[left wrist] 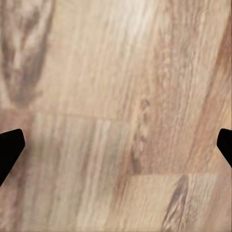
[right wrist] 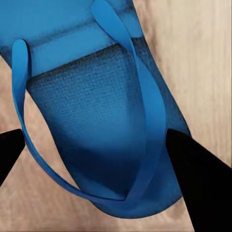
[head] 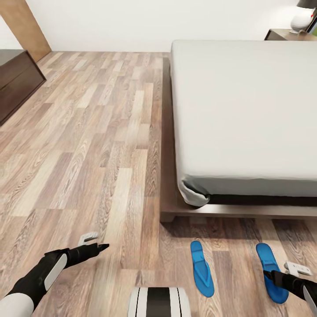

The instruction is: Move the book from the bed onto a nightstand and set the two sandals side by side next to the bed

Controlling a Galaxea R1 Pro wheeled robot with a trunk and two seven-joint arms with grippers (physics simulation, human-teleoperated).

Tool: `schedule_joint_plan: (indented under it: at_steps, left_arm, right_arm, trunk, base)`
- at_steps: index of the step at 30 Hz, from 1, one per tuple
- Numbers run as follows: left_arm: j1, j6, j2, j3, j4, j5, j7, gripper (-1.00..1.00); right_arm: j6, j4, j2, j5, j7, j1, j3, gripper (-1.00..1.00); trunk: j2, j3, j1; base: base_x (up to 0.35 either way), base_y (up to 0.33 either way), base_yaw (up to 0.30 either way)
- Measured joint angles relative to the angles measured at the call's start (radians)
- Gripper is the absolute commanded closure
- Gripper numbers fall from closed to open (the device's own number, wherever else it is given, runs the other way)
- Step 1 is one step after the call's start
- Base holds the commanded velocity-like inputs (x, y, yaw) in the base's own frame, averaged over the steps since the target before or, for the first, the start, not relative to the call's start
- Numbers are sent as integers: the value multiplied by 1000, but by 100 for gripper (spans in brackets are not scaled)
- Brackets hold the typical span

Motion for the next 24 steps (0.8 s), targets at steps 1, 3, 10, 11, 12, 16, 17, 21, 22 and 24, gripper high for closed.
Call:
schedule_joint_plan:
  at_steps: [1, 3, 10, 11, 12, 16, 17, 21, 22, 24]
  left_arm:
    - [0, 0, 0, 0, 0, 0, 0, -100]
    - [0, 0, 0, 0, -1, 0, 0, -100]
    - [0, 0, 1, 0, -1, 0, 0, -100]
    - [0, 0, 1, 0, 0, 0, 0, -100]
    - [0, 0, 1, 0, 0, 0, 0, -100]
    - [0, 0, 1, 0, 0, 0, 0, -100]
    - [0, 0, 1, 0, 0, 0, 0, -100]
    - [0, -1, 0, 0, 0, 0, 0, -100]
    - [0, -2, 0, 0, 0, 0, 0, -100]
    - [0, -2, 0, 0, 0, 0, 0, -100]
  right_arm:
    - [0, 0, 0, 0, 0, 0, 0, 100]
    - [0, 0, 0, 0, 0, 0, 0, 100]
    - [0, 0, 0, 0, 0, 0, 0, 100]
    - [0, 0, 0, 0, 0, 0, 0, 100]
    - [0, 0, 0, 0, 1, 0, 0, 100]
    - [0, 0, 0, 0, 0, 0, 0, 100]
    - [0, 0, 0, 0, 0, 0, 0, 100]
    - [0, 0, 0, 0, 0, 0, 0, 100]
    - [1, 0, 0, 0, 1, 0, 0, 100]
    - [1, -1, 0, 0, 1, 0, 0, 100]
  trunk:
    - [0, 0, 0]
    - [0, 0, 0]
    - [0, 0, 0]
    - [0, 0, 0]
    - [0, 0, 0]
    - [0, 0, 0]
    - [0, 0, 0]
    - [0, 0, 0]
    - [0, 0, 0]
    - [0, 0, 0]
  base:
    - [110, 314, 0]
    - [124, 314, 0]
    - [103, 294, 0]
    - [23, 244, 0]
    - [12, 232, 0]
    - [4, 246, 0]
    - [1, 270, 0]
    - [0, 213, 0]
    - [0, 71, 0]
    - [0, 37, 0]
